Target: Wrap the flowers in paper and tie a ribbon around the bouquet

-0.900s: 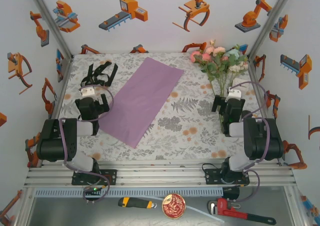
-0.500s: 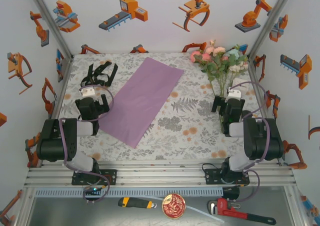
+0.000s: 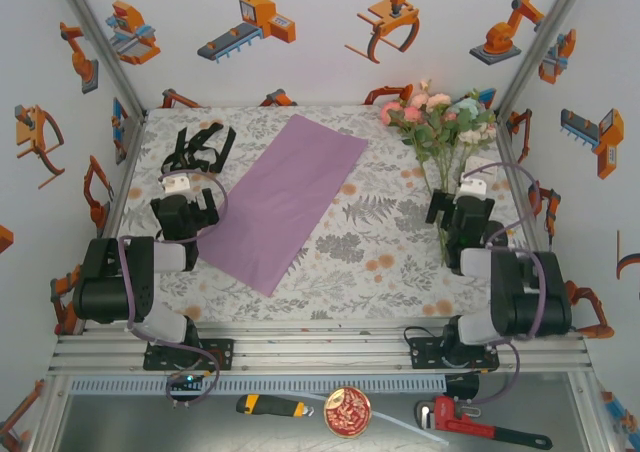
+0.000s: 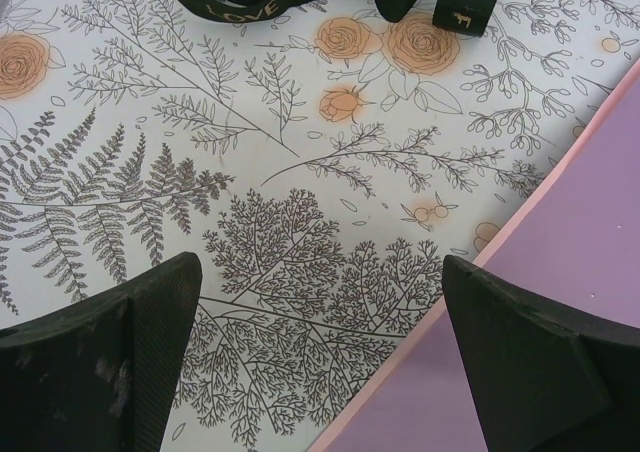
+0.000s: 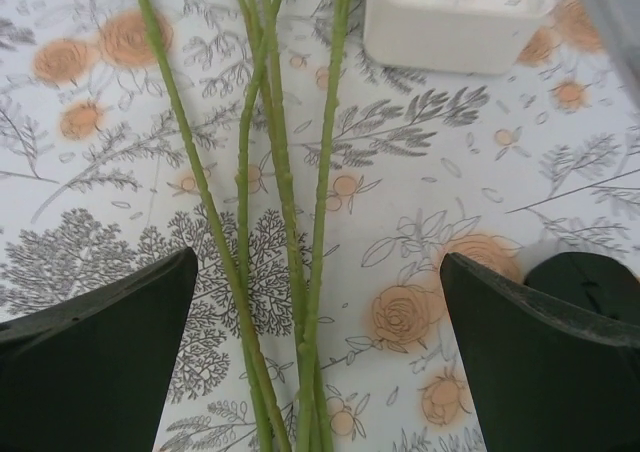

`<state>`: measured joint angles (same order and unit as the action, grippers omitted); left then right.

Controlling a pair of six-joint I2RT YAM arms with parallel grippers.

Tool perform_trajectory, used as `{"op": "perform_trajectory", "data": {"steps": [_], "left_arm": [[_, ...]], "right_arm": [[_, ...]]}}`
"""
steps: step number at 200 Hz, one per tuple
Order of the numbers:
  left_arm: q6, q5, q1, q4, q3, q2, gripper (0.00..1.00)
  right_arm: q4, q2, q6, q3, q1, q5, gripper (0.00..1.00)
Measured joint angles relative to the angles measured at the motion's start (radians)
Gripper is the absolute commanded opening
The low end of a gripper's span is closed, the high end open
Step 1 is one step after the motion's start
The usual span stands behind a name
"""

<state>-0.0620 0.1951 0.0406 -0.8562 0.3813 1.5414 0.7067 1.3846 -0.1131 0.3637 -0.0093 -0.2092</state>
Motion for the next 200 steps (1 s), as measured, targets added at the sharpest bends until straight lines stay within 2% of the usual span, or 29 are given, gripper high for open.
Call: {"op": "perform_trajectory", "data": {"steps": [13, 25, 44, 63, 78, 87, 113, 141, 150, 175, 200], "left_arm": [[0.000, 0.022, 0.006, 0.028, -0.003, -0.033, 0.97], [-0.001, 0.052, 0.018, 0.103, 0.000, -0.107, 0.97], [-0.037, 0.071, 0.040, 0.325, 0.082, -0.256, 0.97], [-0.105, -0.002, 0.048, 0.536, 0.272, -0.313, 0.97], [-0.148, -0.096, 0.056, 0.653, 0.427, -0.289, 0.97], [-0.165, -0.164, 0.063, 0.719, 0.523, -0.240, 1.00], [-0.187, -0.290, 0.078, 0.889, 0.782, -0.007, 0.75], [-0.185, -0.354, 0.079, 1.011, 0.948, 0.251, 0.52], [-0.176, -0.367, 0.079, 1.047, 0.986, 0.320, 0.49], [-0.146, -0.394, 0.085, 1.138, 1.091, 0.481, 0.49], [-0.118, -0.429, 0.095, 1.200, 1.174, 0.567, 0.49]], "right_arm": [[-0.192, -0.124, -0.065, 0.058, 0.005, -0.006, 0.93], [-0.368, -0.223, -0.147, 0.148, 0.005, 0.014, 0.89], [-0.553, -0.324, -0.294, 0.278, 0.012, 0.140, 0.85], [-0.660, -0.345, -0.434, 0.335, 0.078, 0.251, 0.84], [-0.723, -0.307, -0.529, 0.346, 0.197, 0.287, 0.84], [-0.743, -0.261, -0.583, 0.346, 0.285, 0.297, 0.84], [-0.723, -0.100, -0.723, 0.350, 0.496, 0.309, 0.81], [-0.636, 0.103, -0.825, 0.396, 0.624, 0.304, 0.80], [-0.610, 0.166, -0.853, 0.422, 0.650, 0.298, 0.80], [-0.547, 0.331, -0.910, 0.502, 0.689, 0.292, 0.74], [-0.494, 0.412, -0.943, 0.567, 0.698, 0.280, 0.66]]}}
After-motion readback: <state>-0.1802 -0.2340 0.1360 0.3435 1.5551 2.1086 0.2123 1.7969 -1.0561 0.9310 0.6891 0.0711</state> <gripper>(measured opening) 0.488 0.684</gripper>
